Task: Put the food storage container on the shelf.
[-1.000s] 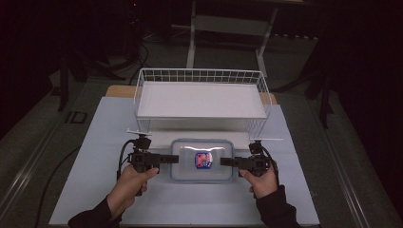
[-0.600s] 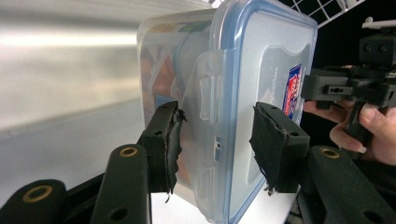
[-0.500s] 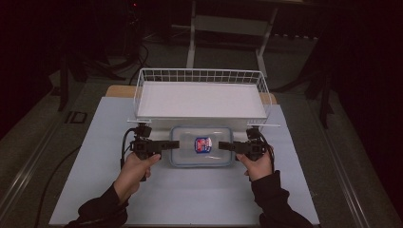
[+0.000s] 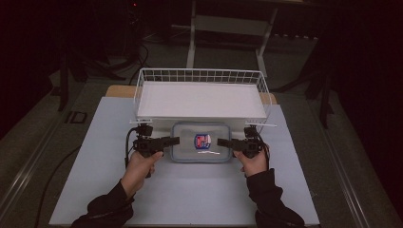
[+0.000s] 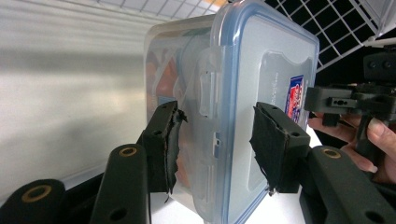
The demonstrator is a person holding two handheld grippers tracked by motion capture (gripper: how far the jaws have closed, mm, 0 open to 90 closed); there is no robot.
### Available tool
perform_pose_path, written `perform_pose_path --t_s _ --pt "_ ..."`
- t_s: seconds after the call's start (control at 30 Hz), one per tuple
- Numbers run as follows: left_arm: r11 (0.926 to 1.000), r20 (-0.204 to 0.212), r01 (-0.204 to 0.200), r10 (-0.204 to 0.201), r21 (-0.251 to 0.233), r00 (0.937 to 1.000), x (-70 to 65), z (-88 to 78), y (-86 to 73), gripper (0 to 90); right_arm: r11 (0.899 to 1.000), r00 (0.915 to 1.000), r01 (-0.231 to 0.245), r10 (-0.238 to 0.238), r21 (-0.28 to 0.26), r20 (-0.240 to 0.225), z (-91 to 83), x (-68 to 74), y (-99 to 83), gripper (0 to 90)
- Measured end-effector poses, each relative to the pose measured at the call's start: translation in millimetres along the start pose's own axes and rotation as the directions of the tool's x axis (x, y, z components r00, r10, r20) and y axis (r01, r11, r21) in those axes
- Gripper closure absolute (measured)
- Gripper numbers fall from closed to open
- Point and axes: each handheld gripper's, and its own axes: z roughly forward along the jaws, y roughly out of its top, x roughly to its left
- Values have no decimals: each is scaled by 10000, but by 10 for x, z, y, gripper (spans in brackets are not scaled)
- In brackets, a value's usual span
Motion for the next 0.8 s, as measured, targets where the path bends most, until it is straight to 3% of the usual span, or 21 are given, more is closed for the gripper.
perform_pose_path --t_s 0.13,0.17,0.27,0.37,0.4,0.5,0.67,0.8 --pt "10000 63 1 -2 93 10000 43 59 -46 510 10000 10000 46 -46 63 60 21 -25 -2 332" --pt "9993 184 207 -213 309 9996 76 109 -68 510 10000 9999 38 -39 63 94 27 -43 -5 331" --pt "9995 143 282 -284 147 9995 121 164 -104 510 9999 9995 19 -22 109 301 47 -94 -26 330" --pt "9998 168 208 -209 68 9996 115 190 -93 511 9994 9993 -326 325 72 171 54 -137 -39 330" --pt "9998 159 188 -189 66 9997 116 197 -87 511 9999 9998 -102 103 -92 165 69 -174 -38 330" --pt "9994 309 357 -358 18 9989 123 219 -80 510 9997 9997 -23 29 -235 242 70 -179 -25 330" --pt "9983 501 511 -497 -275 9975 154 246 -83 506 9985 9996 -183 193 -509 190 70 -204 -17 324" --pt "9965 404 449 -421 -707 9983 165 270 -80 497 9974 9992 -150 176 -702 358 96 -196 -30 296"
